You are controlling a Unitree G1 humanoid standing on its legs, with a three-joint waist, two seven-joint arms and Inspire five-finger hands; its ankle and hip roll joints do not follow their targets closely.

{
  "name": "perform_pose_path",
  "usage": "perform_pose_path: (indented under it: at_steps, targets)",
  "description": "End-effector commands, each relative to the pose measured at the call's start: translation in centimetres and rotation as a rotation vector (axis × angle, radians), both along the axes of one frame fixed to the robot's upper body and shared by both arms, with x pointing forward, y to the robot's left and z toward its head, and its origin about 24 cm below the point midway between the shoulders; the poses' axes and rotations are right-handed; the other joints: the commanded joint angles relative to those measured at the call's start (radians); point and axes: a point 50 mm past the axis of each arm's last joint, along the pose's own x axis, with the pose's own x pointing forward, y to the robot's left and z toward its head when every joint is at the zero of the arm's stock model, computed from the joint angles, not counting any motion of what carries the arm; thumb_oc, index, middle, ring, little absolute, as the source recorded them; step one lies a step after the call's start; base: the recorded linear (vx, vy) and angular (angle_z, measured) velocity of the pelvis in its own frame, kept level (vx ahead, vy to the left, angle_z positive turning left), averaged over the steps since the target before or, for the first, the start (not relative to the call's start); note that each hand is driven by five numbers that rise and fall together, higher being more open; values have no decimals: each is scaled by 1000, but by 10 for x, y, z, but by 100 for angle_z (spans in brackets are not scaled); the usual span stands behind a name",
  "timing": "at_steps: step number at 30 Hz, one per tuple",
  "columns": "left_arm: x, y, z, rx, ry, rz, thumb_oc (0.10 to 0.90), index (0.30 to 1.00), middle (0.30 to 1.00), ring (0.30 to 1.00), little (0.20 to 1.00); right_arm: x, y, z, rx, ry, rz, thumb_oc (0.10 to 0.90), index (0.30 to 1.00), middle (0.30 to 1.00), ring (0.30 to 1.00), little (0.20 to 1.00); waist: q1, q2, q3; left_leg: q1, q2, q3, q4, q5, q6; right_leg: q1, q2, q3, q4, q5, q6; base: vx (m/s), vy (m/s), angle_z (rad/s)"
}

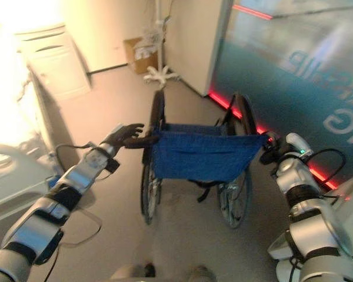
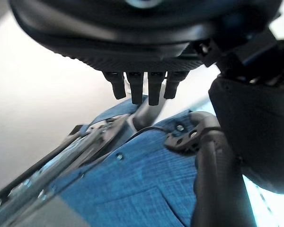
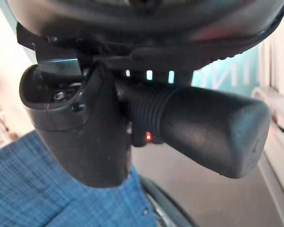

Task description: Push the wheelchair next to the bed

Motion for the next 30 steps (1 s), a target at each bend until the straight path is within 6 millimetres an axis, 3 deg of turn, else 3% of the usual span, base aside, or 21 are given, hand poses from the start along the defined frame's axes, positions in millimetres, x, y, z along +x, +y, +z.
perform_pose_path:
  at_steps: [1, 6, 12, 19, 24, 30]
  targets:
    - [-68, 60, -104, 399, 477, 95, 400, 300, 300, 300, 300, 33, 123, -18, 250, -22, 486, 400, 300, 300, 300, 300, 43, -63, 30, 88, 47, 123, -23, -62, -49, -72, -100, 62, -32, 214, 27, 268, -316, 87]
    - [-92, 67, -131, 376, 604, 158, 400, 300, 300, 300, 300, 37, 138, -8, 289, -18, 536, 400, 300, 300, 300, 300, 29, -68, 8, 119, 111, 149, -105, 25, -94, -9, -36, -6, -61, 156, 2, 208, -239, 81]
    - [-84, 67, -126, 345, 575, 207, 400, 300, 300, 300, 300, 39, 145, -6, 290, -49, 565, 400, 300, 300, 300, 300, 11, -43, 7, 120, 125, 152, -181, 72, -118, 27, 9, -38, -80, 106, -28, 86, -127, 18]
    - [-89, 66, -128, 310, 559, 227, 400, 300, 300, 300, 300, 33, 151, -14, 325, -49, 597, 400, 300, 300, 300, 300, 10, -32, 11, 124, 142, 155, -190, 84, -128, 44, 31, -43, -75, 75, -55, 50, -98, 11]
    - [-95, 68, -134, 275, 563, 260, 400, 300, 300, 300, 300, 28, 153, -22, 330, -2, 626, 400, 300, 300, 300, 300, 6, -36, 7, 112, 167, 167, -152, 92, -138, 44, 55, -49, -40, 37, -84, 42, -138, 7]
    - [-98, 68, -135, 209, 535, 298, 400, 300, 300, 300, 300, 26, 147, -27, 323, 44, 627, 400, 300, 300, 300, 300, 4, -60, 6, 65, 227, 220, 36, 190, -142, 49, 89, -78, -13, 16, -126, 61, -217, 18]
